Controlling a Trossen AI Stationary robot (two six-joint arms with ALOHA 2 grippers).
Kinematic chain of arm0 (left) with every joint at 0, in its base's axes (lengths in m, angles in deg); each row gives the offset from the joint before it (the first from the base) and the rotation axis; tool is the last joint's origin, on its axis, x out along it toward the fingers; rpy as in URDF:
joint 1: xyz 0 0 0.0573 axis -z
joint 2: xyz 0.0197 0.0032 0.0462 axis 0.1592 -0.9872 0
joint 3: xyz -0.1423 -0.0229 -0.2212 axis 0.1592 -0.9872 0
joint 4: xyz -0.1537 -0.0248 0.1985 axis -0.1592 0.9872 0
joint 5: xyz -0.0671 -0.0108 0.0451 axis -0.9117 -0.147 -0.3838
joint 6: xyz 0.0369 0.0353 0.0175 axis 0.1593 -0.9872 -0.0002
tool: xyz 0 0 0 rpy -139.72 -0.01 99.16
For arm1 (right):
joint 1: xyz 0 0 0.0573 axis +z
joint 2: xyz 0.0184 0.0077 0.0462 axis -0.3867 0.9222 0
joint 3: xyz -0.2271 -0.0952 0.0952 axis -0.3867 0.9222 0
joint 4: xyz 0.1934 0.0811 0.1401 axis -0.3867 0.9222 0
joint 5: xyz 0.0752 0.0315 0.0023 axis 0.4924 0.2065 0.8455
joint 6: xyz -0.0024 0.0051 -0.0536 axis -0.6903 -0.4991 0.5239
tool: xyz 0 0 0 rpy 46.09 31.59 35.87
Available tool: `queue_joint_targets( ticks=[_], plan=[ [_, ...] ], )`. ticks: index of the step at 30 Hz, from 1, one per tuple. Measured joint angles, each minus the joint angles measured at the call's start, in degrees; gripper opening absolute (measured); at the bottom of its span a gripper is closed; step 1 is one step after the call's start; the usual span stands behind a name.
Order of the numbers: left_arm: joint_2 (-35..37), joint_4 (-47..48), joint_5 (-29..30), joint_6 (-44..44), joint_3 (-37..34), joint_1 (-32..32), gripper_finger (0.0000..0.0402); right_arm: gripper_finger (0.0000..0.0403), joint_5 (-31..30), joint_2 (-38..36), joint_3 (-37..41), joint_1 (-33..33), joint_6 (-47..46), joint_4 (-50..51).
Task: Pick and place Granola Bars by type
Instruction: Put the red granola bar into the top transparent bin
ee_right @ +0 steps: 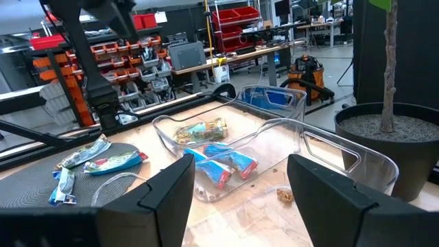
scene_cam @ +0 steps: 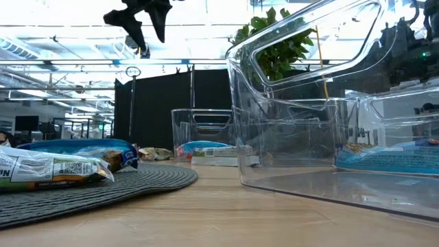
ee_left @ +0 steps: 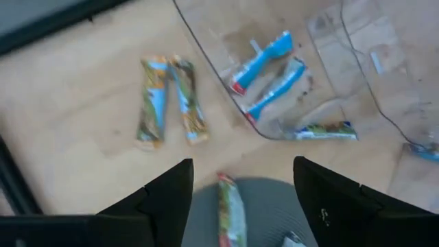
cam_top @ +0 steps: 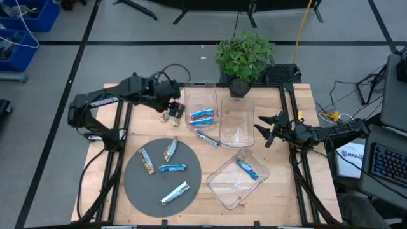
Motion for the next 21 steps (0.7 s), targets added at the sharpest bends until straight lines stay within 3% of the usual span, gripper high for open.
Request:
queue_joint_targets(
  ticks=[5, 15, 21],
  plan=[
    [-1.15, -0.92, 0.02, 7.56, -1.46, 5.21, 0.0247, 0.0224, 0.0, 0.0, 0.0, -0.01, -0.01, 0.0],
    [-0.76, -3.39, -0.24, 23.09, -15.59, 14.95, 0.025, 0.0224, 0.02, 0.0, 0.0, 0.0, 0.0, 0.0],
    [-0.73, -9.81, -0.24, 26.77, -23.36, 20.03, 0.0251, 0.0224, 0.02, 0.0, 0.0, 0.0, -0.02, 0.0]
  ],
)
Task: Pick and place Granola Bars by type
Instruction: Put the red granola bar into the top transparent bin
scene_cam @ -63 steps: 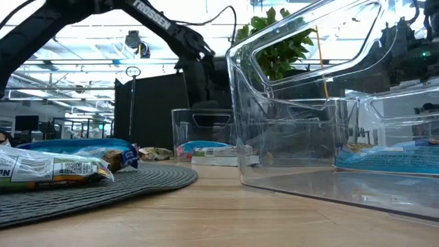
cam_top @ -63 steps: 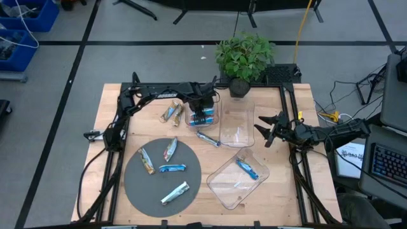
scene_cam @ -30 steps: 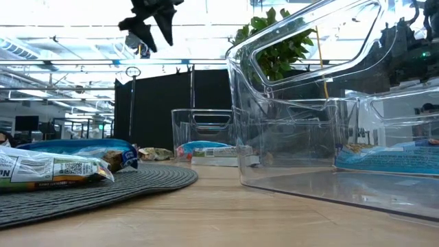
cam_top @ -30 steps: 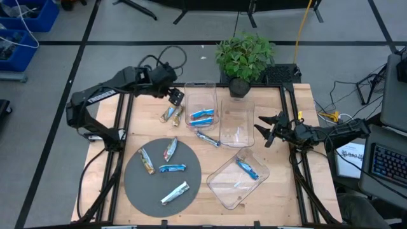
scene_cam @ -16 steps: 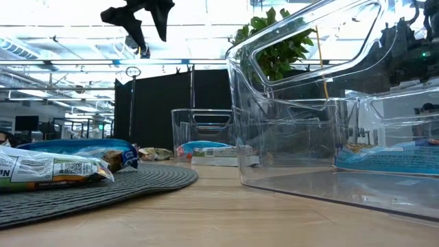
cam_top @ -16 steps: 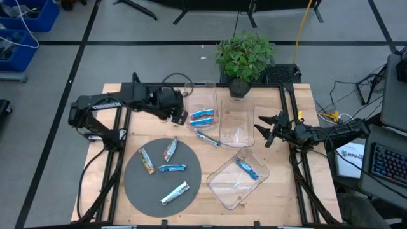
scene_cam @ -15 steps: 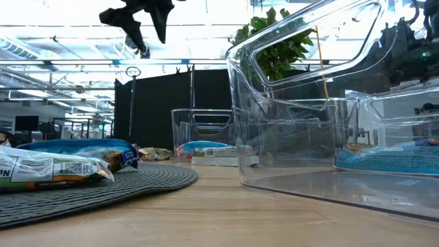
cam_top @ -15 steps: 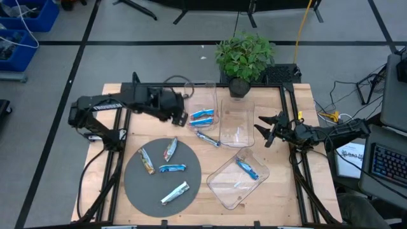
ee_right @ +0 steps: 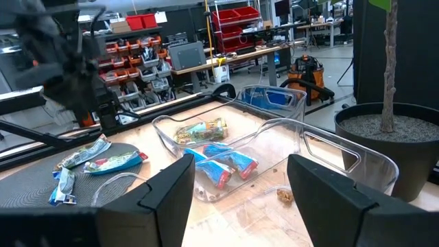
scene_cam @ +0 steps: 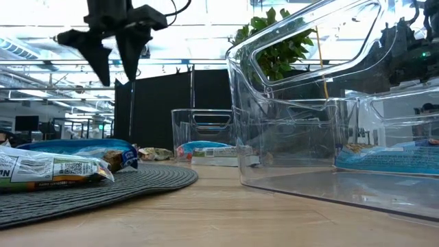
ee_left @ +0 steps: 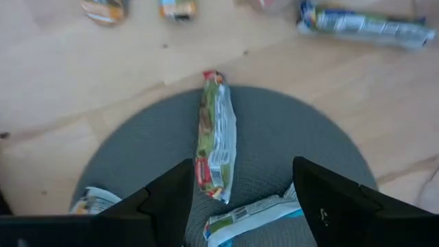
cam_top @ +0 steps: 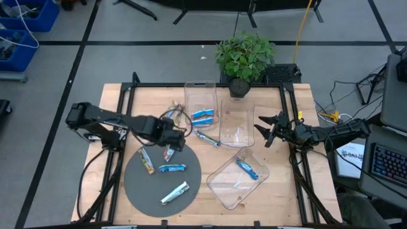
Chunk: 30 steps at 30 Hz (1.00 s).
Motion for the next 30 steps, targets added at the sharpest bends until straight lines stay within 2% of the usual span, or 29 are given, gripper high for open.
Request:
queue_joint_targets(
  ticks=[9, 16, 30],
  plan=[
    [0.0, -11.61, 0.15, 4.09, -11.55, 4.78, 0.0251, 0.0224, -0.02, 0.0, 0.0, 0.0, 0.01, 0.0],
    [0.02, -18.65, -2.36, 8.04, -19.23, 6.87, 0.0251, 0.0224, -0.02, 0.0, 0.0, -0.02, 0.0, 0.0],
    [0.02, -20.55, -1.91, 9.85, -23.89, 7.55, 0.0251, 0.0224, -0.01, 0.0, 0.01, -0.01, 0.01, 0.0]
  ],
)
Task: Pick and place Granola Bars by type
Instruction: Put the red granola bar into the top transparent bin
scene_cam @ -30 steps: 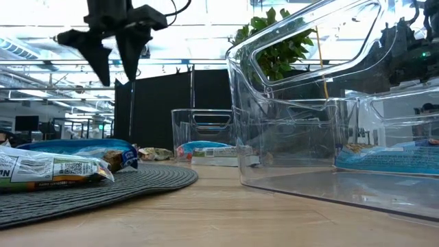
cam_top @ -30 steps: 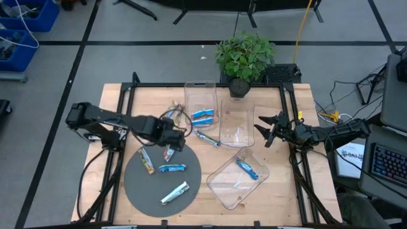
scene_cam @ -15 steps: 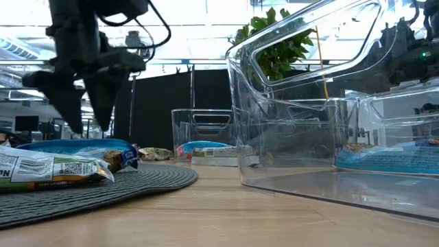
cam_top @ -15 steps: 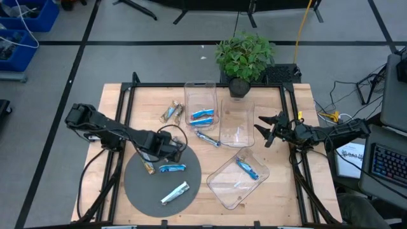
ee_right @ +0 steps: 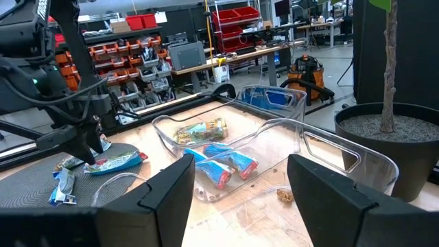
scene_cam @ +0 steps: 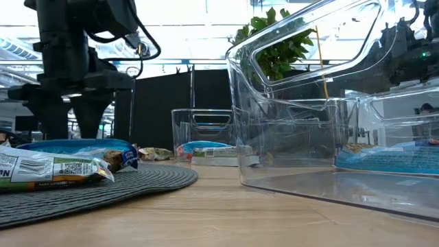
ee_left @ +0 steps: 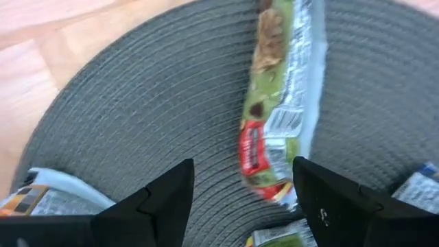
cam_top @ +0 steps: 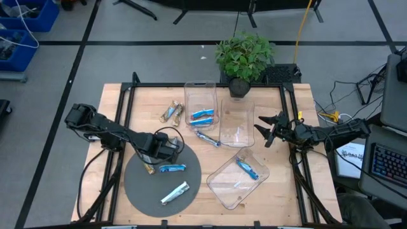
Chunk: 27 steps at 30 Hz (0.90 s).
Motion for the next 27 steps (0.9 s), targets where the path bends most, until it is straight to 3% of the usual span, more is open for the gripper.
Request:
queue_joint_targets(
  ticks=[15, 27],
  plan=[
    [-5.93, -9.54, -0.46, -5.78, -0.03, -4.77, 0.025, 0.0224, 0.01, 0.0, 0.0, 0.0, 0.01, 0.0],
    [-6.75, -10.44, 0.15, -6.05, 0.04, -5.31, 0.0248, 0.0224, -0.02, 0.02, 0.01, 0.01, -0.01, 0.0]
  ],
)
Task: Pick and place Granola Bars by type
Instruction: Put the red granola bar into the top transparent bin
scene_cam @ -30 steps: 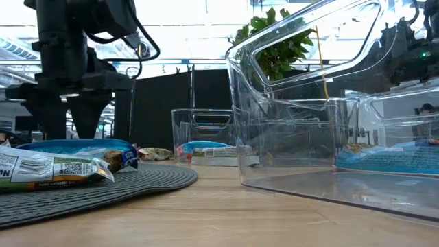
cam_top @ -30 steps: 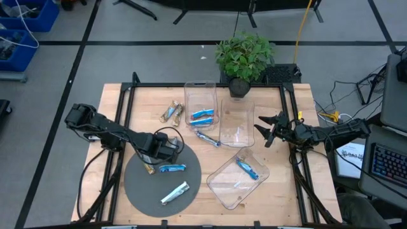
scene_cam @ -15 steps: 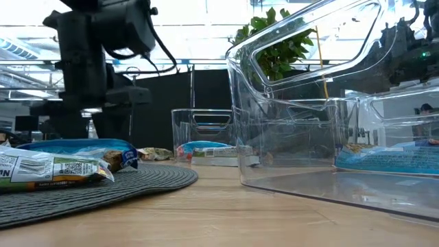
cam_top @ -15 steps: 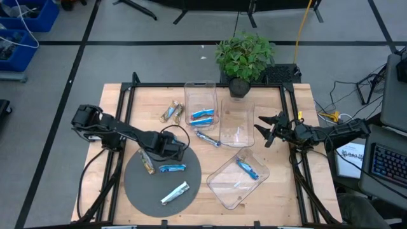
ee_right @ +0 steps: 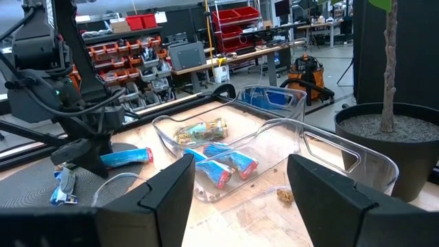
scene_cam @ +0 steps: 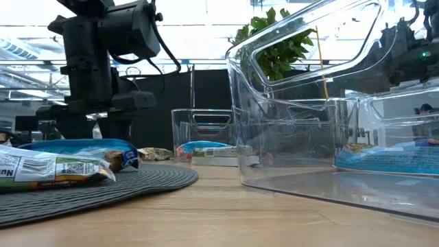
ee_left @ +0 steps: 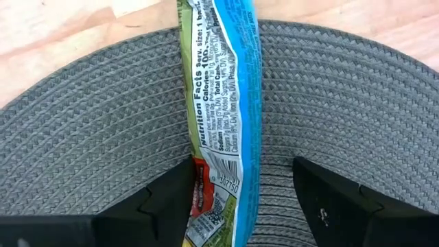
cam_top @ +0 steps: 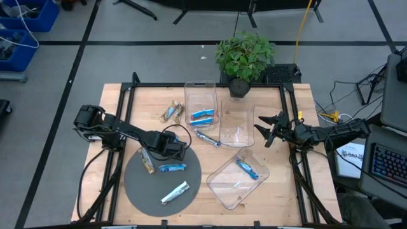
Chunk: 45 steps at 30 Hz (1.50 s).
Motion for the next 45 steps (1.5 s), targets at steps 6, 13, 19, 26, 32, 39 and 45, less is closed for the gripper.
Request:
queue_joint_targets(
  ticks=[6, 13, 19, 26, 32, 39, 45],
  plan=[
    [-0.04, 0.28, 0.59, 0.11, -0.02, -0.02, 0.0192, 0.0224, 0.0, 0.0, -0.01, 0.0, 0.01, 0.0],
    [-0.07, 0.19, 0.69, 0.26, -0.02, -0.02, 0.0089, 0.0224, 0.0, 0.0, -0.02, 0.0, 0.02, 0.0],
    [-0.04, 0.33, 0.67, -0.06, -0.02, -0.02, 0.0015, 0.0224, 0.0, 0.0, 0.0, -0.02, 0.02, 0.0],
    [0.02, 3.02, 0.47, 2.52, 0.02, 0.01, 0.0011, 0.0224, 0.02, 0.0, -0.02, 0.0, 0.02, 0.0],
    [2.51, 4.34, 2.72, 2.32, 0.37, -0.06, 0.001, 0.0224, 0.0, 0.0, -0.02, 0.0, 0.02, 0.0],
    [8.97, 9.67, 7.3, -2.5, 3.32, -2.07, 0.001, 0.0224, 0.02, -0.02, -0.02, 0.0, 0.0, 0.0],
    [14.27, 15.66, 11.27, -9.62, 7.66, -4.72, 0.001, 0.0224, 0.0, -0.02, -0.01, -0.01, 0.02, 0.0]
  ],
)
